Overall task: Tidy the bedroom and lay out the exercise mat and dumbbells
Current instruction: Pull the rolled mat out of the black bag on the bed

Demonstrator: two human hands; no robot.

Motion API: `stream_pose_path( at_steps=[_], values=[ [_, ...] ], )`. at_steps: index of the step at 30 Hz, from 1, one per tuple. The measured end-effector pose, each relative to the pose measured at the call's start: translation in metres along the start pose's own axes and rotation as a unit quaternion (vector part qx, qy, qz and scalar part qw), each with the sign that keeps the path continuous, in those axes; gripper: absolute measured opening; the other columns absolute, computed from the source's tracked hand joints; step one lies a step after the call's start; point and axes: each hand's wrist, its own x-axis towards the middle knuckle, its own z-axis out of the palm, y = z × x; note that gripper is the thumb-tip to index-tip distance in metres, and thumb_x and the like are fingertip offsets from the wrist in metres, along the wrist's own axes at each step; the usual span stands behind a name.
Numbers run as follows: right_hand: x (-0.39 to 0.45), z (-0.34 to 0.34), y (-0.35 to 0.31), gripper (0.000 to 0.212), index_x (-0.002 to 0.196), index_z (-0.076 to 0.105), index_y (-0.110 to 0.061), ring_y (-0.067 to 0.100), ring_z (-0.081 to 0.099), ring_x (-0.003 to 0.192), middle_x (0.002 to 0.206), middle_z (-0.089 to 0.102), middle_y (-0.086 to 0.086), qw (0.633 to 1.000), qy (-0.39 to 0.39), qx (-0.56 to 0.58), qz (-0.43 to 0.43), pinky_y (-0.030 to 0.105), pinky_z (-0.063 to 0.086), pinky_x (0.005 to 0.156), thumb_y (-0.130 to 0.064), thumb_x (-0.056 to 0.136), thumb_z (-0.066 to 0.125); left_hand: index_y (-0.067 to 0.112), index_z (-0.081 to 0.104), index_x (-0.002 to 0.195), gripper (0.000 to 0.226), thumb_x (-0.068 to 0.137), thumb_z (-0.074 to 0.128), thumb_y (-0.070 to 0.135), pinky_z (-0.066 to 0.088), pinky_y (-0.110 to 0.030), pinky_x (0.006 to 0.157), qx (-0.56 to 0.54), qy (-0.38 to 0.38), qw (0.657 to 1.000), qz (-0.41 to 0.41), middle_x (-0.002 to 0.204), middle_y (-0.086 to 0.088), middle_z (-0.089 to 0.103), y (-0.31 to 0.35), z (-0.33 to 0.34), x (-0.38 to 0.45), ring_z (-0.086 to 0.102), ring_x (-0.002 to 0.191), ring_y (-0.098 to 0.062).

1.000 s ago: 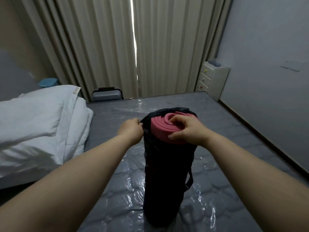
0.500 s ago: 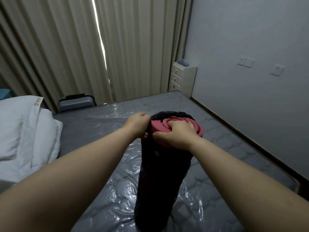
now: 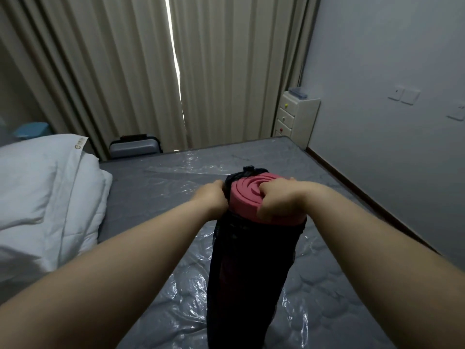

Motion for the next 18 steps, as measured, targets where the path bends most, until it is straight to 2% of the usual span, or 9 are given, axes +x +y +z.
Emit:
stream_pose_path(
  at_steps=[1,3,6,8,9,11,12,15,18],
  values=[
    [0.002,0.003,-0.005,0.034,0.082,0.056,-0.023,0.019,0.053,0.091,0.099,0.058,0.0,1.0,0.021,0.017,0.012,0.037,0.043,0.089,-0.053,0.068,0.062,0.011,0.054,0.115,0.029,0.086,0.055,0.015,0.048,-0.035,0.084,-0.03,0.017,0.999,0.001,0.113,-0.013,0.062,0.001,-0.001,0.002,0.058,0.103,-0.033],
    [0.009,0.015,-0.013,0.051,0.069,0.053,-0.022,0.019,0.052,0.086,0.085,0.057,-0.002,0.993,0.106,0.039,0.025,0.04,0.042,0.092,-0.073,0.067,0.054,0.014,0.056,0.114,0.032,0.083,0.058,0.01,0.05,-0.035,0.082,-0.128,0.034,0.991,-0.02,0.112,-0.009,0.062,0.0,-0.002,0.003,0.059,0.1,-0.029],
    [0.016,0.027,-0.014,0.049,0.061,0.045,-0.024,0.019,0.048,0.075,0.068,0.049,-0.006,0.983,0.183,0.028,0.001,0.043,0.035,0.088,-0.07,0.074,0.051,0.014,0.063,0.101,0.025,0.083,0.05,0.004,0.054,-0.036,0.073,-0.278,0.056,0.957,-0.065,0.103,-0.011,0.066,0.002,-0.006,0.006,0.061,0.085,-0.028],
    [0.017,0.025,-0.008,0.044,0.065,0.051,-0.021,0.013,0.046,0.064,0.063,0.048,-0.008,0.981,0.181,0.061,-0.034,0.04,0.031,0.082,-0.064,0.075,0.055,0.012,0.061,0.098,0.019,0.086,0.046,0.01,0.055,-0.038,0.067,-0.342,0.055,0.934,-0.089,0.099,-0.014,0.061,0.005,-0.01,0.008,0.057,0.075,-0.028],
    [0.017,0.024,-0.004,0.042,0.07,0.057,-0.02,0.011,0.045,0.063,0.064,0.05,-0.008,0.979,0.181,0.072,-0.052,0.04,0.032,0.085,-0.061,0.076,0.056,0.011,0.058,0.098,0.016,0.089,0.048,0.02,0.055,-0.037,0.063,-0.361,0.05,0.926,-0.094,0.096,-0.013,0.058,0.006,-0.012,0.008,0.055,0.07,-0.026],
    [0.018,0.023,0.004,0.037,0.078,0.062,-0.017,0.012,0.048,0.068,0.067,0.055,-0.008,0.976,0.191,0.07,-0.084,0.046,0.031,0.102,-0.054,0.078,0.058,0.012,0.057,0.096,0.033,0.088,0.056,0.044,0.056,-0.035,0.06,-0.335,0.042,0.937,-0.088,0.091,-0.008,0.059,0.008,-0.011,0.008,0.059,0.068,-0.023],
    [0.019,0.022,0.006,0.033,0.076,0.06,-0.018,0.014,0.049,0.07,0.066,0.054,-0.008,0.973,0.199,0.062,-0.1,0.048,0.024,0.11,-0.051,0.079,0.059,0.012,0.059,0.095,0.039,0.084,0.06,0.049,0.058,-0.036,0.063,-0.291,0.05,0.952,-0.084,0.089,-0.007,0.062,0.009,-0.011,0.007,0.063,0.071,-0.024],
    [0.022,0.019,0.008,0.033,0.073,0.056,-0.013,0.019,0.053,0.075,0.067,0.055,-0.001,0.963,0.225,0.036,-0.142,0.046,0.007,0.117,-0.044,0.08,0.06,0.009,0.063,0.089,0.029,0.085,0.061,0.038,0.057,-0.041,0.076,-0.215,0.114,0.967,-0.076,0.086,-0.012,0.068,0.008,-0.015,0.007,0.067,0.077,-0.031],
    [0.023,0.011,0.008,0.039,0.094,0.065,-0.006,0.023,0.055,0.1,0.097,0.066,0.01,0.959,0.223,0.007,-0.175,0.044,0.0,0.116,-0.042,0.081,0.061,0.008,0.06,0.085,0.023,0.091,0.054,0.029,0.051,-0.034,0.078,-0.159,0.163,0.969,-0.091,0.093,-0.015,0.066,0.001,-0.025,0.007,0.062,0.088,-0.033]
  ],
)
